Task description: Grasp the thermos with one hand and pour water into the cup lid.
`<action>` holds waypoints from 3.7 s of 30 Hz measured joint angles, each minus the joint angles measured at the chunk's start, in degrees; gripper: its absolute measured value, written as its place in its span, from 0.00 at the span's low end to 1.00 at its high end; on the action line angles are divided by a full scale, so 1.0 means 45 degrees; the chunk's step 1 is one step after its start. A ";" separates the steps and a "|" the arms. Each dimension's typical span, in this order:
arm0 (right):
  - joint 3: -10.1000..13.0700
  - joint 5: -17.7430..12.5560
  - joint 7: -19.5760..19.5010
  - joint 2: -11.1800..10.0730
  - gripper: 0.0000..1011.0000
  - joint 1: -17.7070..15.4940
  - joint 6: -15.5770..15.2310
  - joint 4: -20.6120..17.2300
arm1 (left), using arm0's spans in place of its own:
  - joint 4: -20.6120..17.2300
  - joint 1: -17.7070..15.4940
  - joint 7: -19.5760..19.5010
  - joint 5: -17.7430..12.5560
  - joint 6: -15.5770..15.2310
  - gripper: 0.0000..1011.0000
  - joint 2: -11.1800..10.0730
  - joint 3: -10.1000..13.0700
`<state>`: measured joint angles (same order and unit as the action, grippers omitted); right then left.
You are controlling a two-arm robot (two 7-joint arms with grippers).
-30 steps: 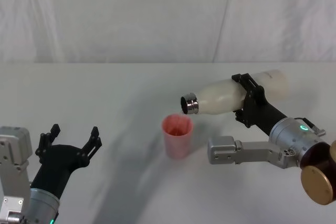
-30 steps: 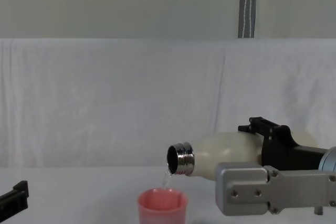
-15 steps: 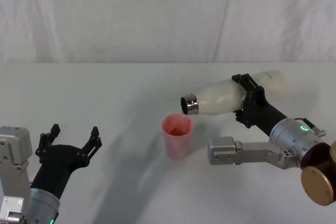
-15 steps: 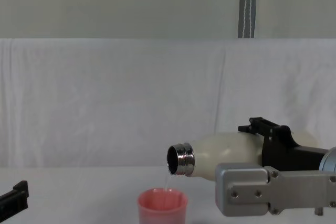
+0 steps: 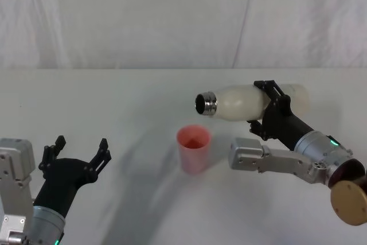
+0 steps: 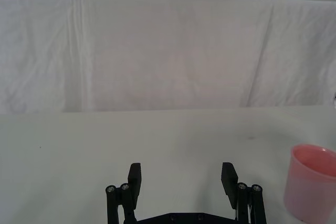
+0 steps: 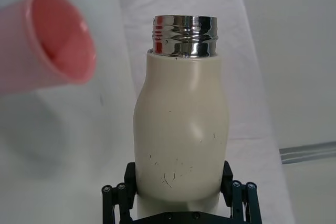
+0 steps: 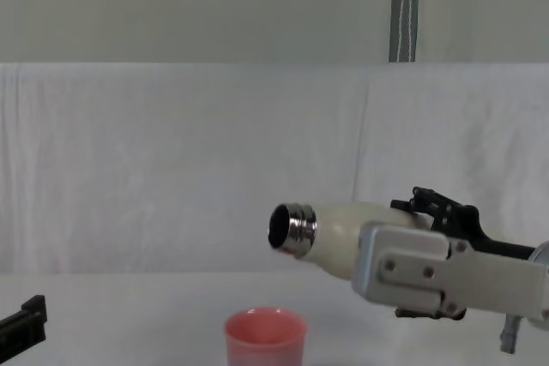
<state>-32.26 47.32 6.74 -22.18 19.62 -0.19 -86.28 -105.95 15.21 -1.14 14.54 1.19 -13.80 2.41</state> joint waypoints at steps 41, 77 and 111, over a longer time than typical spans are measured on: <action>0.3884 -0.8708 0.1137 0.1856 0.94 -0.1468 0.2014 -0.0097 | 0.0000 0.0000 0.0000 0.0000 0.0000 0.99 0.0000 0.0000; 0.5061 -1.1689 0.1196 0.2719 0.94 -0.2682 0.1946 0.0387 | 0.0000 0.0000 0.0001 -0.0001 0.0000 0.99 0.0000 0.0000; 0.5255 -1.2130 0.1154 0.2929 0.94 -0.2739 0.2256 0.1298 | 0.0000 0.0000 0.0001 0.0000 0.0000 0.99 -0.0001 0.0000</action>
<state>-8.61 -7.27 11.93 -9.00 7.30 9.96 -80.44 -105.95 15.21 -1.14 14.54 1.19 -13.81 2.41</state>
